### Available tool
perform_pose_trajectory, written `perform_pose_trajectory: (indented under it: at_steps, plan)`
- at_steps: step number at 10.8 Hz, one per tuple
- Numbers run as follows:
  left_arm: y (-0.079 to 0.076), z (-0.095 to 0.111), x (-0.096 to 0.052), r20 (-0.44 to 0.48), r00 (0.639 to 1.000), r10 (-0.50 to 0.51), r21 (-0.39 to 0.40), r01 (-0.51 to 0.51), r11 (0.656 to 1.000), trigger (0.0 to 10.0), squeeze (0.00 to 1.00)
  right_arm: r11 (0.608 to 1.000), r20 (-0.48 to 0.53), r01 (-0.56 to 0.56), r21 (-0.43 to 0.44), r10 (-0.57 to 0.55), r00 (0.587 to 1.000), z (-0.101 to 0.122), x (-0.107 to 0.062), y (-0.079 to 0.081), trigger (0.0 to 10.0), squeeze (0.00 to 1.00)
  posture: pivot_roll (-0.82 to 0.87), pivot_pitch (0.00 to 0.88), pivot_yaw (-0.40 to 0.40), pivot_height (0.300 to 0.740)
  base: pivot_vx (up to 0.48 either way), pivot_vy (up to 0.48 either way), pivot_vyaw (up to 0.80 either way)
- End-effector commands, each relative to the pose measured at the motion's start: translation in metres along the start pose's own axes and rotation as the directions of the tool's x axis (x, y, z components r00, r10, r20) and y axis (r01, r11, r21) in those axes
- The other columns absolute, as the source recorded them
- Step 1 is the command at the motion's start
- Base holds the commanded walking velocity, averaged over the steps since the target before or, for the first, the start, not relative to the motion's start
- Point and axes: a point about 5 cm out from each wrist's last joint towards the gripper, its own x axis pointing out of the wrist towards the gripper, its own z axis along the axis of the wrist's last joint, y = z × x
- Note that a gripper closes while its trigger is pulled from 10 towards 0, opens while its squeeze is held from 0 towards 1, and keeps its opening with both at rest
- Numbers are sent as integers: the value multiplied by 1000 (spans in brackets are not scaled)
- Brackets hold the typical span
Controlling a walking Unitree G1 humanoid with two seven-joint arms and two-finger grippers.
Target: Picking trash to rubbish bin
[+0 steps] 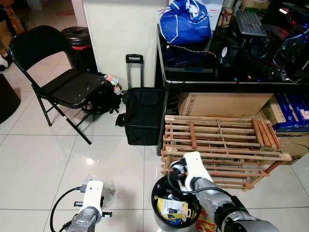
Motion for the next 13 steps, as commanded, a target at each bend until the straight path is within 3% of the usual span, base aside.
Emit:
perform_pose_trajectory:
  at_steps: [1,2,3,4,13]
  plan:
    - [-1,-1,0,-4,1000,5,-1,-5,1000,10000,0,1000,19,-13,-10,13,1000,7,1,1,10000,0,68,28,-27,740,0,0,0]
    - [-1,-1,0,-3,1000,4,-1,-4,1000,10000,0,1000,20,-16,-7,16,1000,7,2,2,10000,0,71,28,-28,740,0,0,0]
    - [-1,-1,0,-3,1000,5,-1,-5,1000,10000,0,1000,21,-20,-2,20,1000,6,1,2,10000,176,70,30,-27,740,0,0,0]
    - [0,-2,0,-5,1000,6,0,-6,1000,10000,0,1000,21,-24,4,24,999,6,1,2,10000,1000,70,31,-28,740,0,0,0]
    - [0,0,0,-2,1000,4,4,-4,1000,10000,0,1000,12,2,21,-2,1000,1,-1,-3,10000,1000,68,28,-25,740,0,0,0]
